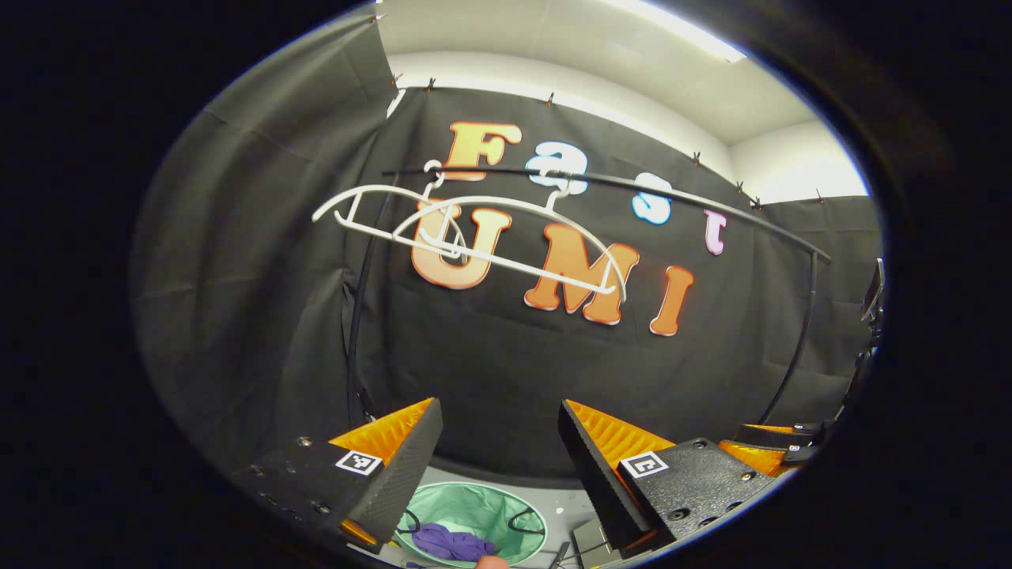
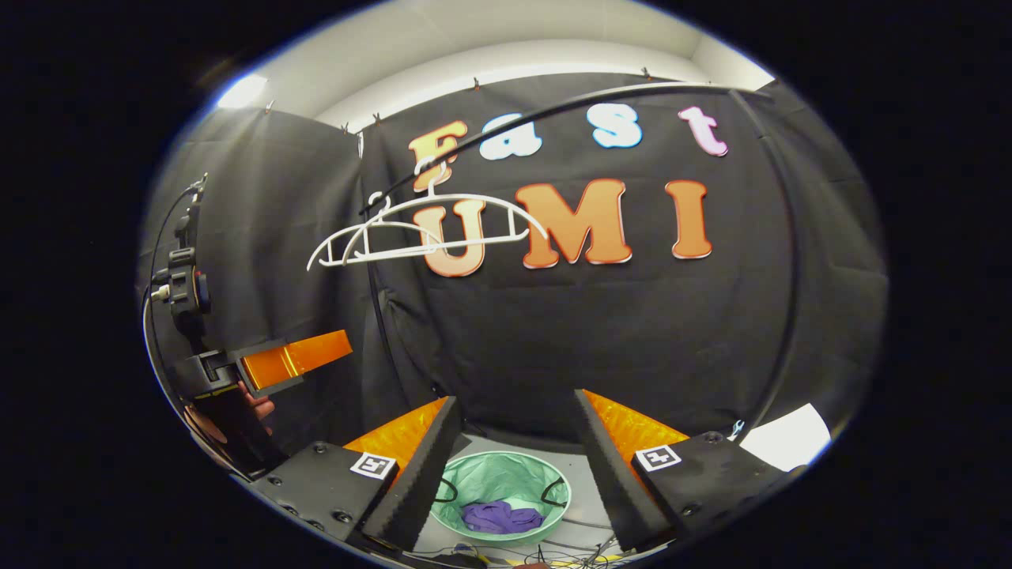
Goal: Grasp the clothes on the hanger with both hands and then place them into the laundry hamper below.
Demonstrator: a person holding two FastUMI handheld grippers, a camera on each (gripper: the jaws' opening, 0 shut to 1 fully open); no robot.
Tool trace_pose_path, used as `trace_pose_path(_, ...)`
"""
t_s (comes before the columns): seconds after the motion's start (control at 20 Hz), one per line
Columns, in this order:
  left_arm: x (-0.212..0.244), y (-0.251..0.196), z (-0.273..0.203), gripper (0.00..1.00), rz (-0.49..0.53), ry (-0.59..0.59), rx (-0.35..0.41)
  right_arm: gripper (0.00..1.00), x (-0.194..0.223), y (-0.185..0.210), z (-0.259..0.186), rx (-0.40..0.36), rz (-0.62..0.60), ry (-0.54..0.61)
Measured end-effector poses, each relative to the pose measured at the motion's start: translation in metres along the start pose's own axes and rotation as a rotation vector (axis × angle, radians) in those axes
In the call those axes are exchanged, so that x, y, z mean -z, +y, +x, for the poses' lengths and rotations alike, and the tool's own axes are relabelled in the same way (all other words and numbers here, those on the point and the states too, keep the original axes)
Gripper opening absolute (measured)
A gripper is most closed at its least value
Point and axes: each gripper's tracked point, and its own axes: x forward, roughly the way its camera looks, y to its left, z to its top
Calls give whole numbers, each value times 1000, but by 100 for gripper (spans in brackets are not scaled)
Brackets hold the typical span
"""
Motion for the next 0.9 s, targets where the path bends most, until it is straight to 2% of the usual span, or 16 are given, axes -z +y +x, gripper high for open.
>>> trace_pose_path(0.15, -16, -7, -30, 94, -6, -39, -22, 86, -15, -16, -38, 15, -28, -57)
trace_pose_path(0.25, -21, -17, -45, 91, -24, -46, -8, 86, -27, -24, -58, 38, -41, -78)
trace_pose_path(0.3, -26, -20, -51, 99, -28, -55, -4, 86, -33, -25, -66, 41, -43, -96)
trace_pose_path(0.35, -30, -21, -57, 91, -28, -67, -6, 86, -42, -29, -77, 48, -43, -118)
trace_pose_path(0.4, -35, -22, -64, 95, -26, -76, -7, 86, -49, -31, -86, 53, -42, -135)
trace_pose_path(0.65, -54, -26, -90, 94, -11, -130, -16, 85, -58, -40, -118, 57, -42, -173)
trace_pose_path(0.7, -56, -26, -93, 90, -13, -139, -18, 86, -58, -41, -123, 56, -43, -177)
trace_pose_path(0.75, -57, -28, -95, 99, -13, -144, -18, 86, -58, -43, -126, 57, -45, -178)
trace_pose_path(0.85, -58, -29, -100, 90, -7, -153, -24, 85, -56, -45, -131, 57, -44, -180)
trace_pose_path(0.9, -60, -31, -104, 95, -4, -159, -25, 86, -54, -47, -134, 59, -45, -180)
